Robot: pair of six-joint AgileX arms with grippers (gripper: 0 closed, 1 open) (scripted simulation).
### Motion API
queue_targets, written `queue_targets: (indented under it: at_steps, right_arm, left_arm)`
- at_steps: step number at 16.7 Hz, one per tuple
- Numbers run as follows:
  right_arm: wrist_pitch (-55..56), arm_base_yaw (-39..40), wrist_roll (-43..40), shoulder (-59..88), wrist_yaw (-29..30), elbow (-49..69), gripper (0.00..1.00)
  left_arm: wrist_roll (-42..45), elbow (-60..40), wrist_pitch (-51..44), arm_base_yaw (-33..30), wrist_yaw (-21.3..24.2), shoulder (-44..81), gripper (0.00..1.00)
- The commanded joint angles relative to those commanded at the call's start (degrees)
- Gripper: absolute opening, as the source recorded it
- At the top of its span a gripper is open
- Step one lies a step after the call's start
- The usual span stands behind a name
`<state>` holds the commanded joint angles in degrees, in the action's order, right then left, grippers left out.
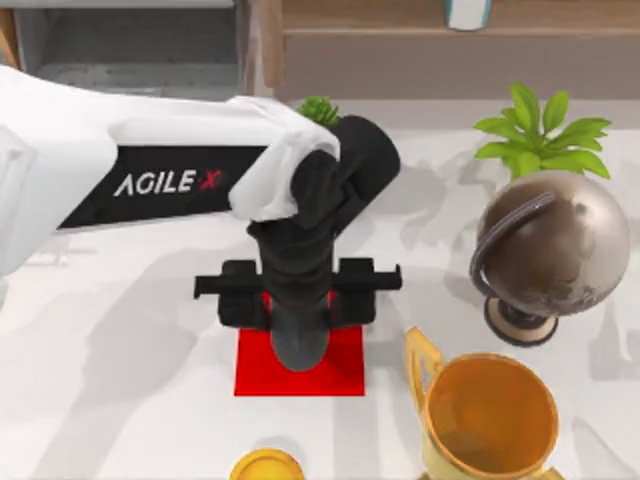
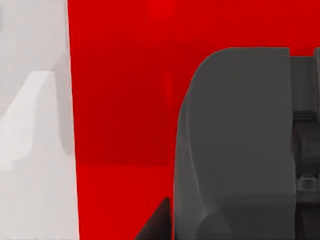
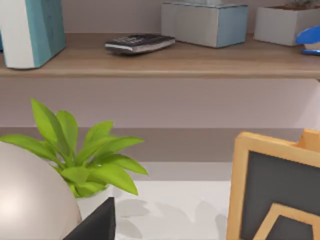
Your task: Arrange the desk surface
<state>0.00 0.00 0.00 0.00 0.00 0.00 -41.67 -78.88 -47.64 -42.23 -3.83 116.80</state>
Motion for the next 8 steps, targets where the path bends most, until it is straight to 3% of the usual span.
queue_targets:
  at_steps: [8]
  right_arm:
    - [0.0, 0.0, 0.0, 0.0, 0.0, 0.0, 1.0]
  left_arm:
    - [0.0, 0.0, 0.0, 0.0, 0.0, 0.0, 0.83]
